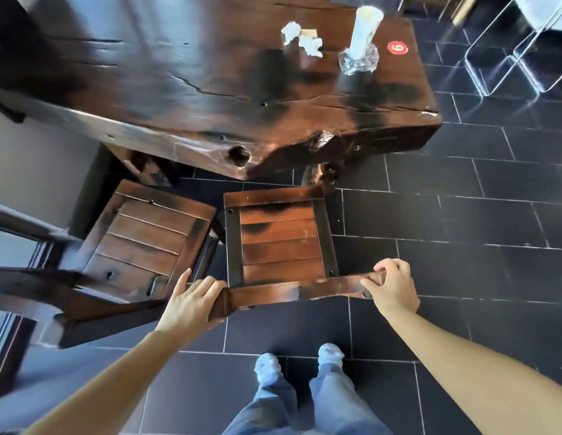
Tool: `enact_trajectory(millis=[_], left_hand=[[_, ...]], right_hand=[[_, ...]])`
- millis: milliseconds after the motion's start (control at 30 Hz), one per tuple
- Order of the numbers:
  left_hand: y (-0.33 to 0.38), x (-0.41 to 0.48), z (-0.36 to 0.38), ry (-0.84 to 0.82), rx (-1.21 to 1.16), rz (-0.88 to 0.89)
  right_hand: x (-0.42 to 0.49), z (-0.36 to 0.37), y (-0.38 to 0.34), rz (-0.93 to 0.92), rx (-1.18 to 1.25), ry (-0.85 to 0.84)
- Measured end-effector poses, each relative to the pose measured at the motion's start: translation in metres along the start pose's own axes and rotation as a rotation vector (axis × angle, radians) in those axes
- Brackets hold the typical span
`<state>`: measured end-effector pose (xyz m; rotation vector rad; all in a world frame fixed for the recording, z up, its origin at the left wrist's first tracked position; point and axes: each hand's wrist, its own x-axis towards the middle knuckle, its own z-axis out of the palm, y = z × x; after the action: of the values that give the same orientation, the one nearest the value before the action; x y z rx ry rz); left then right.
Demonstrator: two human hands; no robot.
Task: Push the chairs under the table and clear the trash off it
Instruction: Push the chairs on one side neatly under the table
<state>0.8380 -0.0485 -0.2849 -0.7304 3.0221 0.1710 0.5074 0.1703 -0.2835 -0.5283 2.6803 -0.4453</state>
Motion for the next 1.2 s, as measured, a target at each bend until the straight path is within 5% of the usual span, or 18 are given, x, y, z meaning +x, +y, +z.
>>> enact_trajectory(millis=[367,733,1200], left_hand=[[-0.049,0.071,-0.018,-0.27,0.0,-0.284],[-0.055,0.077,-0.019,-0.267,-0.038,-0.362],[-0.026,0.081,-0.036,-0.23,-0.188,-0.65]], right_hand=[[0.04,0.009,-0.059,0.0,-0.009,0.016],[0.045,0.017,-0.064,-0.009,-0.061,0.029],[0.05,0.002,-0.054,-0.213,-0.15,-0.163]])
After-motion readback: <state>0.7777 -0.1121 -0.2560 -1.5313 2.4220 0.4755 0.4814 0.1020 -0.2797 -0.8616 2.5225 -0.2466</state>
